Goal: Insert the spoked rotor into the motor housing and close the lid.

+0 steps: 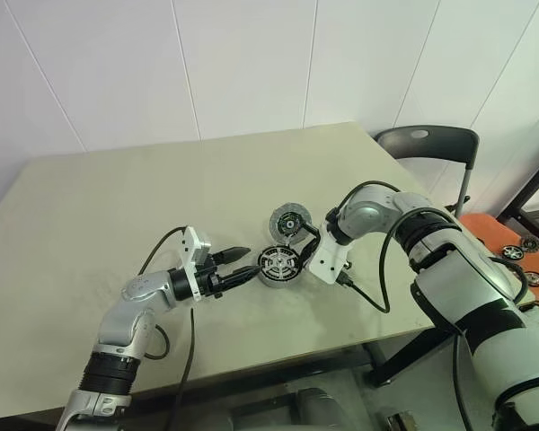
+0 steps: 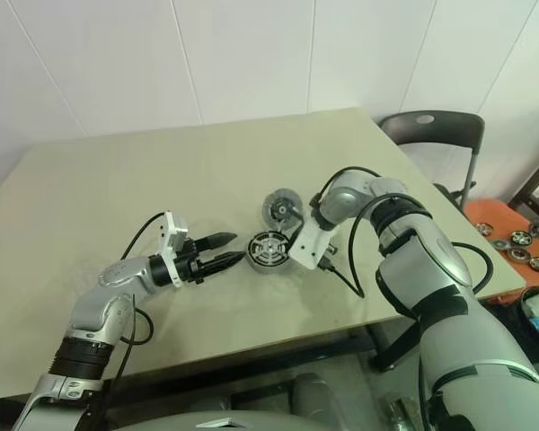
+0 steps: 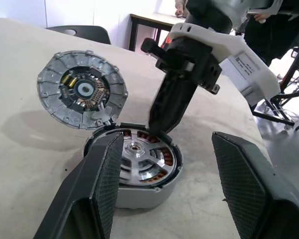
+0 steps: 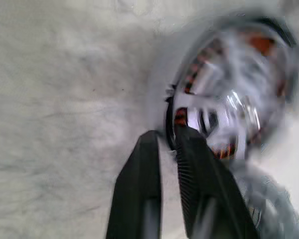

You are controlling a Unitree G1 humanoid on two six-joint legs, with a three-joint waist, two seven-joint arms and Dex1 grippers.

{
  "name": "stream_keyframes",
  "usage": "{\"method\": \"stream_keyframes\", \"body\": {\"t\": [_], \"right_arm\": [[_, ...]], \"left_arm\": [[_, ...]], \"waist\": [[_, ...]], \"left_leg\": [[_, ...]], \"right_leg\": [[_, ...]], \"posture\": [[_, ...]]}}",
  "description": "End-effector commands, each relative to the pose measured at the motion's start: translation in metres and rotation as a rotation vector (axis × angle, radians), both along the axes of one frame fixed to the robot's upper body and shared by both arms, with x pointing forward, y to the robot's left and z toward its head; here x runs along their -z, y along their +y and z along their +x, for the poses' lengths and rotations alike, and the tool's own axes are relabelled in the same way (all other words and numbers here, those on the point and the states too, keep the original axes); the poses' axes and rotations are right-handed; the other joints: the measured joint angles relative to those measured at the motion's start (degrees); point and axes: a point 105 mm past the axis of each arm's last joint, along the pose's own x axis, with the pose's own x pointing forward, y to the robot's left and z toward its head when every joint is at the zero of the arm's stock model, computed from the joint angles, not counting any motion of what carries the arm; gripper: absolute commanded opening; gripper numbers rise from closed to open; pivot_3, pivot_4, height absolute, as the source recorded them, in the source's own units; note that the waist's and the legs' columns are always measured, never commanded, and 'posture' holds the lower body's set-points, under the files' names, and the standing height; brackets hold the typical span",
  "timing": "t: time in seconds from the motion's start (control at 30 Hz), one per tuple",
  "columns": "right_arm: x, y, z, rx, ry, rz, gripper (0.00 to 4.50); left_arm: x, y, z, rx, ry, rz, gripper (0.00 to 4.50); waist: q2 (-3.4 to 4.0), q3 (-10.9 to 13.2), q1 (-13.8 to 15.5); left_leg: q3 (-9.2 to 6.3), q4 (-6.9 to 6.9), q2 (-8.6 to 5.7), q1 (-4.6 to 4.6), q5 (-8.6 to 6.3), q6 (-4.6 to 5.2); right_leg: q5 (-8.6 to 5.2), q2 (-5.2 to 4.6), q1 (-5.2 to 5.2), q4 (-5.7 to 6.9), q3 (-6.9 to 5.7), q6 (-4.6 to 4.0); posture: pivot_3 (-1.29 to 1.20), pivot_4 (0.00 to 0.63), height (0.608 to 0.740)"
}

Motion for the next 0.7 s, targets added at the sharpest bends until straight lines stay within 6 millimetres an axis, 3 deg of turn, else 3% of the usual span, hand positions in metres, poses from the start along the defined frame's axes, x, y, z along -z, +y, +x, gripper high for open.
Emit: {"method": "stream_keyframes", "body": {"t": [0.03,0.3,0.7], "right_arm": [[-0.016,0.018,0.003,-0.046,-0.039,0.057,0.12],[-0.031,0.024,0.004,-0.049,-0.023,0.027,0.12],[-0.044,-0.04,-0.004,0.135,0.154,-0.179,0.12]], "left_arm": [[-0.016,0.001,0.003,-0.004,-0.06,-0.018,3.02],[-0.016,-0.001,0.005,0.001,-0.062,-0.022,3.02],[-0.014,-0.007,0.009,0.025,-0.06,-0.029,3.02]], "waist": [[-0.01,0.0,-0.04],[-0.01,0.0,0.03],[0.03,0.03,1.29]], "left_leg": [[0.0,0.0,0.0,0.0,0.0,0.0],[-0.02,-0.02,0.01,-0.01,0.0,0.0],[-0.09,-0.01,-0.06,-0.12,0.0,0.0]], "right_leg": [[0.0,0.0,0.0,0.01,0.0,0.0],[0.01,0.0,-0.01,0.0,-0.03,0.01],[0.03,-0.12,-0.02,-0.14,-0.09,0.09]], "posture": [[0.0,0.0,0.74],[0.0,0.0,0.74],[0.0,0.0,0.74]]}}
